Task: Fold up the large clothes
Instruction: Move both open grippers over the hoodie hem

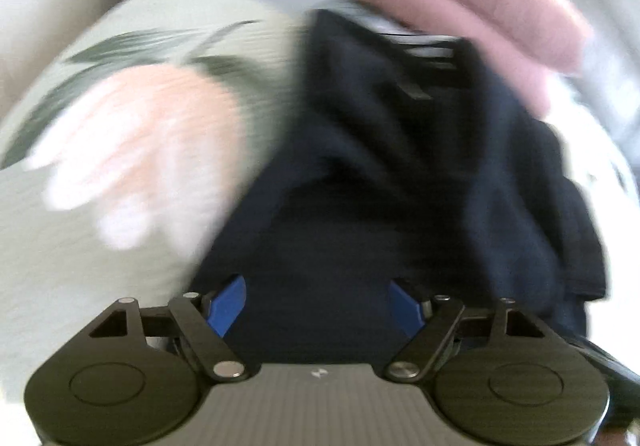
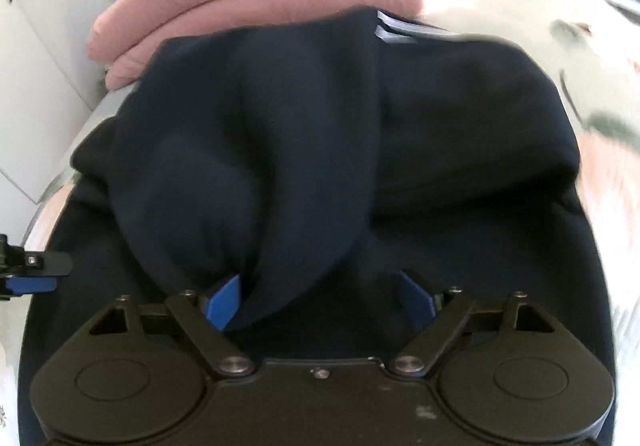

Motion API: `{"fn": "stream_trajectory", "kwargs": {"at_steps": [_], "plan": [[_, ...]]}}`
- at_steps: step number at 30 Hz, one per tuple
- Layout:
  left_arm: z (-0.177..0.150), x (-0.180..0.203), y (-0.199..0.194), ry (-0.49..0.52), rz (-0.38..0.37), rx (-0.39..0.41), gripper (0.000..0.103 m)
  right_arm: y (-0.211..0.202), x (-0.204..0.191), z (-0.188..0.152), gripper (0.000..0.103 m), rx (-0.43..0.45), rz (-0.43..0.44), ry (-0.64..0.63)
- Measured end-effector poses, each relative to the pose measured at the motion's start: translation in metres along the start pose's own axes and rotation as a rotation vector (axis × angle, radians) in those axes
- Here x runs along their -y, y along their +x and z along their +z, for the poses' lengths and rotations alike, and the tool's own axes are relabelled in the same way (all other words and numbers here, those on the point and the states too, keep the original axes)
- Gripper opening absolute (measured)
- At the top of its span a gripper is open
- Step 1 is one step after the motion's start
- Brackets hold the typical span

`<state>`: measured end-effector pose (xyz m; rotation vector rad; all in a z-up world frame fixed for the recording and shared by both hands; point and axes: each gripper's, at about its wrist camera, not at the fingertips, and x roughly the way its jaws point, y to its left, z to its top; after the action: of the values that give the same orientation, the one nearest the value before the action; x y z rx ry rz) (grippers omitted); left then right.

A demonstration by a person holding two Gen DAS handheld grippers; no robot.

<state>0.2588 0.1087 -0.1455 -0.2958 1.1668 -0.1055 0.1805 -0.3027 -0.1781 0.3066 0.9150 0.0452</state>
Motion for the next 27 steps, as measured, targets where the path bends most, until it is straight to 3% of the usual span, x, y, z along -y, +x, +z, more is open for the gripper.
{"fn": "stream_trajectory", "kwargs": {"at_steps": [3, 12, 17, 23, 27], "plan": [[-0.002, -0.023, -0.001, -0.051, -0.072, 0.011, 0.075, -0.006, 0.007, 0.001, 0.098, -0.009, -0.031, 0.006], [-0.018, -0.016, -0.009, 0.081, -0.035, 0.045, 0.075, -0.012, 0.008, -0.008, 0.099, -0.002, -0.048, -0.021], [-0.026, -0.023, -0.016, 0.059, -0.063, 0.048, 0.075, -0.016, 0.008, -0.012, 0.1, -0.01, -0.045, -0.044], [-0.033, -0.032, -0.025, 0.034, -0.076, 0.037, 0.075, -0.018, -0.007, -0.031, 0.102, -0.013, -0.116, -0.243], [-0.04, -0.032, -0.031, 0.043, -0.061, 0.022, 0.077, -0.022, -0.001, -0.035, 0.103, -0.01, -0.097, -0.226]]}}
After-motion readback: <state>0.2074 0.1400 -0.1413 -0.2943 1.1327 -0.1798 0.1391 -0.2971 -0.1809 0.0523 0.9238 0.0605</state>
